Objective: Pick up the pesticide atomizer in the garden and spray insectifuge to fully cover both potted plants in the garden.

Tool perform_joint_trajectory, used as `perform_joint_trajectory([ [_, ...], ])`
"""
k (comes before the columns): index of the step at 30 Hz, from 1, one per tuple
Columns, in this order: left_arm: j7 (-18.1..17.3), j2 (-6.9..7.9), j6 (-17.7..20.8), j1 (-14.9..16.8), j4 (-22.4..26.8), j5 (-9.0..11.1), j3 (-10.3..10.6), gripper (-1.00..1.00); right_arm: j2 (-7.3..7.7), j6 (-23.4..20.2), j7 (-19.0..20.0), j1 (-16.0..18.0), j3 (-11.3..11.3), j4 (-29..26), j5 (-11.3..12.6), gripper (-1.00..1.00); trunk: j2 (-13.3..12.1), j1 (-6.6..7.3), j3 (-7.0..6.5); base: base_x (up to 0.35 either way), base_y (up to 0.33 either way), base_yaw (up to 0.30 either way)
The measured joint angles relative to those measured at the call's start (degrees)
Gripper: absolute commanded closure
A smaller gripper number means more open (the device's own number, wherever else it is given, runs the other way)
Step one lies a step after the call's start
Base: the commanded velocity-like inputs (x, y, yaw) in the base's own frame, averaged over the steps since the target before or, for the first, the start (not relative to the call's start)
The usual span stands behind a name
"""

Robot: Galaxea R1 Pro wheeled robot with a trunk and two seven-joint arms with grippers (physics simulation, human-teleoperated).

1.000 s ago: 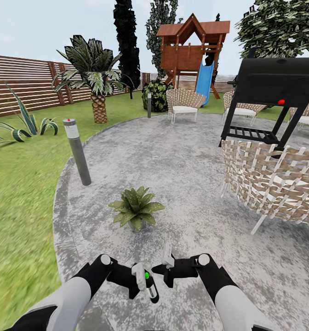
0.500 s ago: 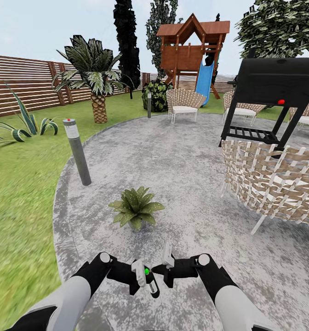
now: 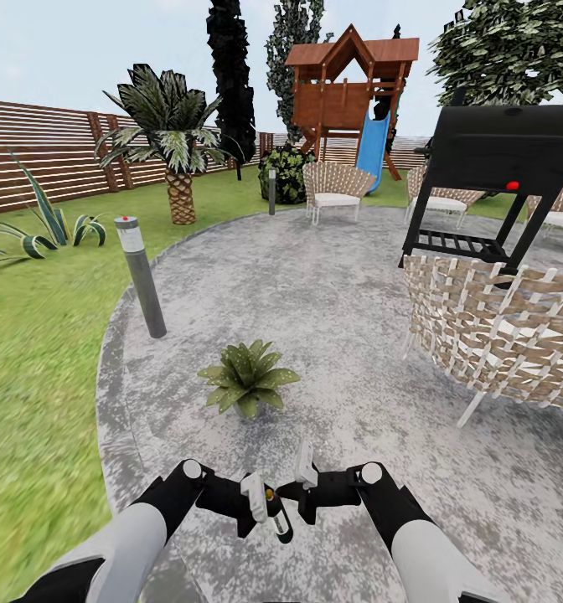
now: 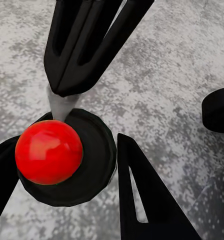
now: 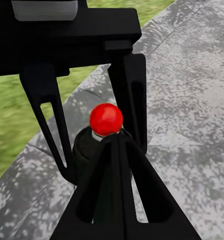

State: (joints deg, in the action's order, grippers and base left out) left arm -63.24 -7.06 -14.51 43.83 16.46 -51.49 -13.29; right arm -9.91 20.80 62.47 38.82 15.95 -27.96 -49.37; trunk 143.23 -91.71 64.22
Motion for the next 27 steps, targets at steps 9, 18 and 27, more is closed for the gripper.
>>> perform_joint_trajectory([
  [9,0.16,0.39,0.07,-0.04,0.0,0.25,0.41,1.0,0.0,0.0,0.0,0.01,0.0,0.02,0.0,1.0,0.0,0.0,0.0,0.0,0.0,0.0],
  [18,0.38,9.32,0.15,-0.72,-0.57,-0.94,1.37,1.0,0.0,0.0,-0.06,0.0,-0.03,0.2,0.0,1.0,0.0,0.0,0.0,0.0,0.0,0.0],
  [27,3.11,20.79,-0.02,-8.55,0.1,-0.34,0.72,1.0,0.0,0.06,-2.65,-0.07,0.2,0.55,-0.37,1.0,0.0,0.0,0.0,0.0,0.0,0.0],
])
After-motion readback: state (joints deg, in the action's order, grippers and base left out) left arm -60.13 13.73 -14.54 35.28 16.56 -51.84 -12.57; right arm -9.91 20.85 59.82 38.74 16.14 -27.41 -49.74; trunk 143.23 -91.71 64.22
